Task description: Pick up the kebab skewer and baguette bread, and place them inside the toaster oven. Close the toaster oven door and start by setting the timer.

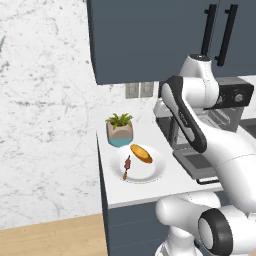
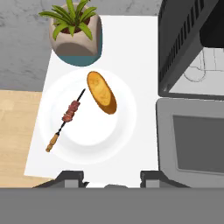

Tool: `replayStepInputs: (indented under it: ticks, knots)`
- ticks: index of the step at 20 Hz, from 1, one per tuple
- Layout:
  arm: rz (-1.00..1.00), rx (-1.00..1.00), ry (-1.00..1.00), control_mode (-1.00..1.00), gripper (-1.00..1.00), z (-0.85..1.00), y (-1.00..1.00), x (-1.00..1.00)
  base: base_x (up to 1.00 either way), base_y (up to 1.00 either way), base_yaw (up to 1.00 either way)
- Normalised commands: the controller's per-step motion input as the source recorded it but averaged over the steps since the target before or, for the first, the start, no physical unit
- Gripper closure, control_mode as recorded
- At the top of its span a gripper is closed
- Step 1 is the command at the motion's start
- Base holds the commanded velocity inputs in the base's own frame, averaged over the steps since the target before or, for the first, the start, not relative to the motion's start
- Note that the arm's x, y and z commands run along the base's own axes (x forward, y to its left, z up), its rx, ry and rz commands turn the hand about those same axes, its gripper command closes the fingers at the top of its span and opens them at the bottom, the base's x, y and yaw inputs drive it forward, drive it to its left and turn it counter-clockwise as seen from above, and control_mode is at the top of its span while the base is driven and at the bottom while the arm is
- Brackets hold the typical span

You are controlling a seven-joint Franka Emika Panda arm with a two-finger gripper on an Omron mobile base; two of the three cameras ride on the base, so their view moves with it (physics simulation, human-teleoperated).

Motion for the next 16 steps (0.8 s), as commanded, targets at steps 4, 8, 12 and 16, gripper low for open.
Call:
replayStepInputs:
  ticks: [4,8,12,16]
  knots:
    - [0.01,0.00,0.00,-1.00,-1.00,0.00,0.00,-0.05,0.00,0.00,0.00]
    - [0.01,0.02,0.00,-1.00,-1.00,0.03,-0.28,-0.07,0.00,0.00,0.00]
    - [0.05,0.04,0.00,-1.00,-1.00,0.00,-0.57,-0.14,0.00,0.00,0.00]
    - [0.05,0.13,-0.03,-1.00,-1.00,0.00,-0.82,-0.14,0.00,0.00,0.00]
